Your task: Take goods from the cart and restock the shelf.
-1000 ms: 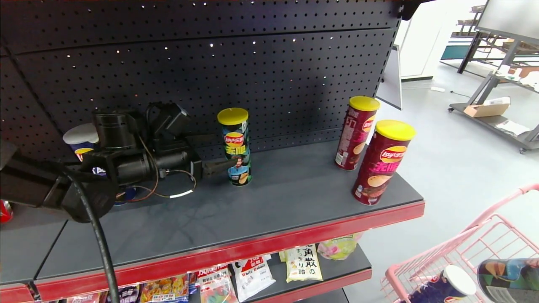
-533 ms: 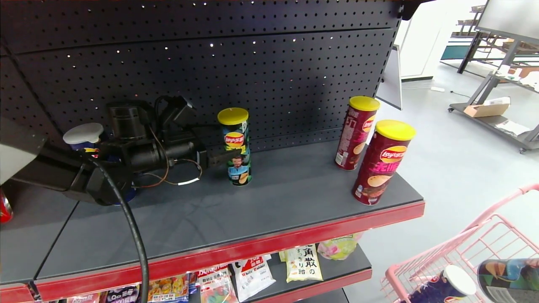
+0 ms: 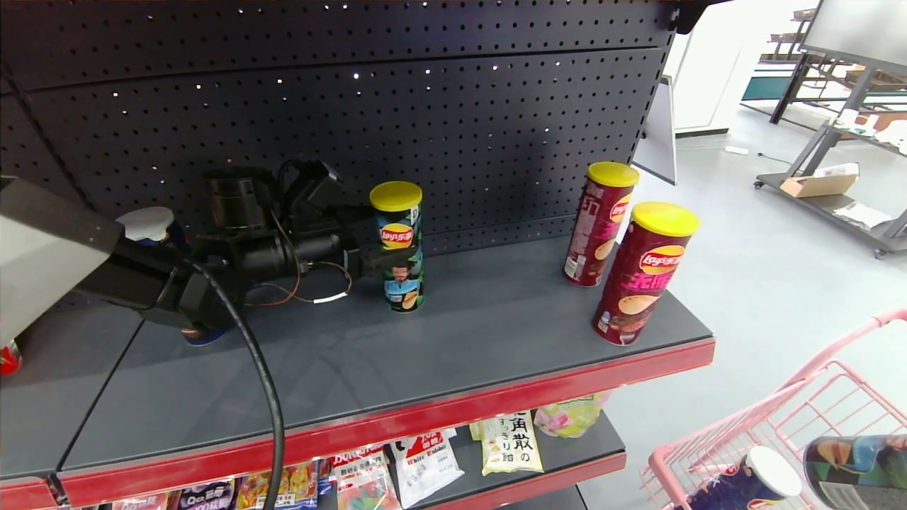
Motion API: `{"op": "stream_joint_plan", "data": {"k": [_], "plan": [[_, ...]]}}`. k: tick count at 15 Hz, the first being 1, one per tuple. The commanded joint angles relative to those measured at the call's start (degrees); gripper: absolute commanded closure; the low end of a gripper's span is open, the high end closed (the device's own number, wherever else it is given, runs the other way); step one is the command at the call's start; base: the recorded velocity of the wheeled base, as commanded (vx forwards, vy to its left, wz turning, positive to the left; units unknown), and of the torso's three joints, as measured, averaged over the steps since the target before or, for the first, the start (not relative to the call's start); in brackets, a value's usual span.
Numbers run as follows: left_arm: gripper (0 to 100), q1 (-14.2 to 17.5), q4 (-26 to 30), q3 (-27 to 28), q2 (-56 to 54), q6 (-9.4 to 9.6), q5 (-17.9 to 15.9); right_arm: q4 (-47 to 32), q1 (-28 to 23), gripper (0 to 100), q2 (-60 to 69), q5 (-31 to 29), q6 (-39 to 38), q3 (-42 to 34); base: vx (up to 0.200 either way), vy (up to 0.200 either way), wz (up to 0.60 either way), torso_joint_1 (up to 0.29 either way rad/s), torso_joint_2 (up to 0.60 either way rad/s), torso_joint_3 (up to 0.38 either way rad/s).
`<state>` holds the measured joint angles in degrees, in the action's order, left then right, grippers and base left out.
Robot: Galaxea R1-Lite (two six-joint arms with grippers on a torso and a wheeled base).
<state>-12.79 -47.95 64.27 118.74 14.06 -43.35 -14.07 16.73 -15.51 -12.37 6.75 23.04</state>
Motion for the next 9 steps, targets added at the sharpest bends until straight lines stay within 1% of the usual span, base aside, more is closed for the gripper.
{"op": "stream_joint_plan", "data": {"k": [1,3,5,6,9], "plan": [[0,-0.13,-0.04,2.00,1.76,0.09,0.02,0.01,-0.03,100,0.04,-0.02,0.01,0.16,0.000,0.000,0.00,0.000,0.00,0.000],[0,-0.13,0.05,3.06,2.11,0.01,0.02,-0.08,-0.03,100,0.04,-0.02,0.01,0.16,0.000,0.000,0.00,0.000,0.00,0.000],[0,0.22,-0.04,2.79,2.03,0.01,0.02,0.01,-0.03,100,-0.05,-0.02,0.01,0.34,0.000,0.000,0.00,0.000,0.00,0.000],[0,1.45,-0.04,2.97,2.11,0.01,-0.07,-0.08,-0.03,100,-0.05,-0.02,0.01,0.78,0.000,0.000,0.00,0.000,0.00,0.000],[0,2.94,-0.04,3.06,2.64,0.01,-1.56,-0.08,-0.03,100,-0.14,-0.28,0.01,0.95,0.000,0.000,0.00,0.000,0.00,0.000]]}}
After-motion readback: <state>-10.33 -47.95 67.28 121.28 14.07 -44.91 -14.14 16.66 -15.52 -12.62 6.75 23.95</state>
